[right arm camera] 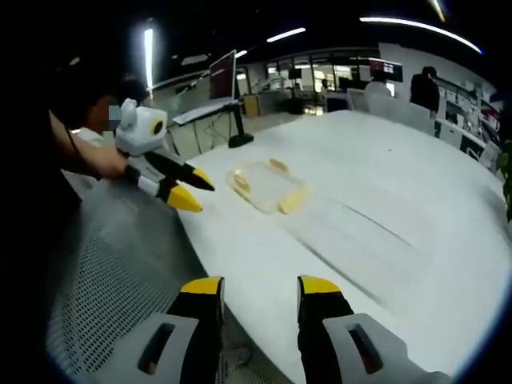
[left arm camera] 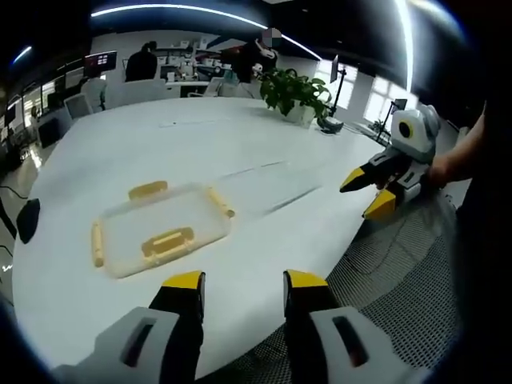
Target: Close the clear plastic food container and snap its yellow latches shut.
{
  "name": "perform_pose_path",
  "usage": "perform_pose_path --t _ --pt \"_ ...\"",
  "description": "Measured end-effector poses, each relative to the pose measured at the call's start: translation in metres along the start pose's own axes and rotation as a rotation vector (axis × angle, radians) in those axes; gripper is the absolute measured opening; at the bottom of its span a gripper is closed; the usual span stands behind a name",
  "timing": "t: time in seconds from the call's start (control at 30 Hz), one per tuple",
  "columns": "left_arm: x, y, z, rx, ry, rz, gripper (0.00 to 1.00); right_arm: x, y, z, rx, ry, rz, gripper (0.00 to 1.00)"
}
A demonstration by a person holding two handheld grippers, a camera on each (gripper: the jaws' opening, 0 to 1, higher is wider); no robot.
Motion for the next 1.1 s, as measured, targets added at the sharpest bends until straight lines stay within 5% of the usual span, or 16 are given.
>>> perform_pose_path --t 0.67,0.83,0.9,1.0,1.1 --pt "0.007 -0.004 -0.004 -0.035 0.031 -0.041 0.55 0.013 -0.004 0.003 0.010 0.027 -0.111 0.52" --pt "0.013 -0.009 -0.004 -0.052 0.025 -0.092 0.63 0.023 -0.006 0.003 -0.005 -0.007 -0.205 0.86" --pt "0.014 -0.009 -0.003 -0.060 0.003 -0.086 0.68 0.025 -0.008 0.003 0.024 0.026 -0.188 0.79" --pt "0.017 -0.012 0.000 -0.068 -0.027 -0.118 0.80 0.027 -0.008 0.005 0.027 -0.014 -0.180 0.81" --pt "0.021 -0.014 0.003 -0.092 -0.087 -0.163 0.92 0.033 -0.007 0.007 0.049 -0.037 -0.208 0.92"
Point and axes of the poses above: the point that each gripper's makers call its tool centre point, and the gripper's own axes: y roughly forward along the fingers, z roughly to its left, x roughly out of its top, the point moved 8 cm from there along -y, roughly backward along the fingers, and after that the axes turned 3 degrees about z, right-handed, at the moved point
